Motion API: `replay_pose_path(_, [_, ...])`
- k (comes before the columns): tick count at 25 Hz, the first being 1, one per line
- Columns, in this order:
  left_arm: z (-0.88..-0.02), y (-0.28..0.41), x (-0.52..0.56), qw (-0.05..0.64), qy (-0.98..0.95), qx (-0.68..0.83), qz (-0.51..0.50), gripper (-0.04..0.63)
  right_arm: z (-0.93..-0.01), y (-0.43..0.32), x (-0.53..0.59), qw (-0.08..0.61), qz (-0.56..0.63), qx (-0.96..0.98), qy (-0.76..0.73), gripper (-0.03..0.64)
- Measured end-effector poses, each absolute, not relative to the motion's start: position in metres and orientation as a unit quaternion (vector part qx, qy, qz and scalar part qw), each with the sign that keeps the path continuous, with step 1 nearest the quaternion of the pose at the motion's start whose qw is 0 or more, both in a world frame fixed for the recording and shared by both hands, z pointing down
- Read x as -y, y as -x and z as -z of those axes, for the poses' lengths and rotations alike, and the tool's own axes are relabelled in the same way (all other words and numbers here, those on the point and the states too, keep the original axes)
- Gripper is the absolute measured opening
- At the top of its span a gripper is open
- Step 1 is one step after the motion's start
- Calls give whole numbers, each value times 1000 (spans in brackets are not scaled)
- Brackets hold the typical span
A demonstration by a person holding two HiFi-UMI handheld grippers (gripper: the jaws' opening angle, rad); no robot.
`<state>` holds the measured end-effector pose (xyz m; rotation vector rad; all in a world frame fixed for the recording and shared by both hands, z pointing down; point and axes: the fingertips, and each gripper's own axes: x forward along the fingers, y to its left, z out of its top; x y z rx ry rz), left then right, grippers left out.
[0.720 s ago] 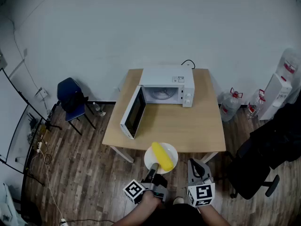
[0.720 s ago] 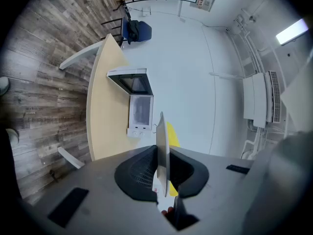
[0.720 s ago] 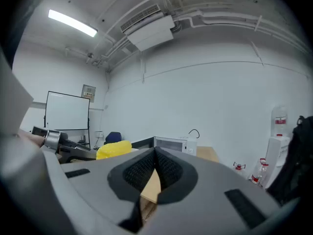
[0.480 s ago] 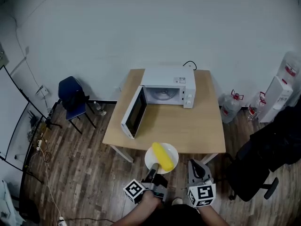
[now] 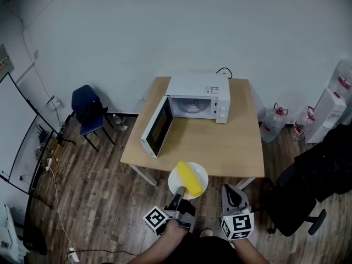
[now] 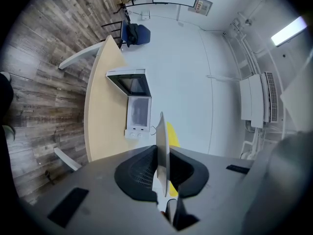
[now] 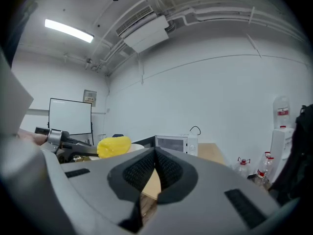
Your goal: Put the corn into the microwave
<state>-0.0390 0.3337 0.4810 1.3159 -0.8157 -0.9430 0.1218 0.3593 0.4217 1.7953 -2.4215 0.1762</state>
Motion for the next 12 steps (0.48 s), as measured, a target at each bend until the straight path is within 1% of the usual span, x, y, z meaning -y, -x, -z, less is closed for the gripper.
replay_pose_path(12, [-498,33,-310,616,-580,353,399,26,-443,-130,-349,60,-90,798,-593,59])
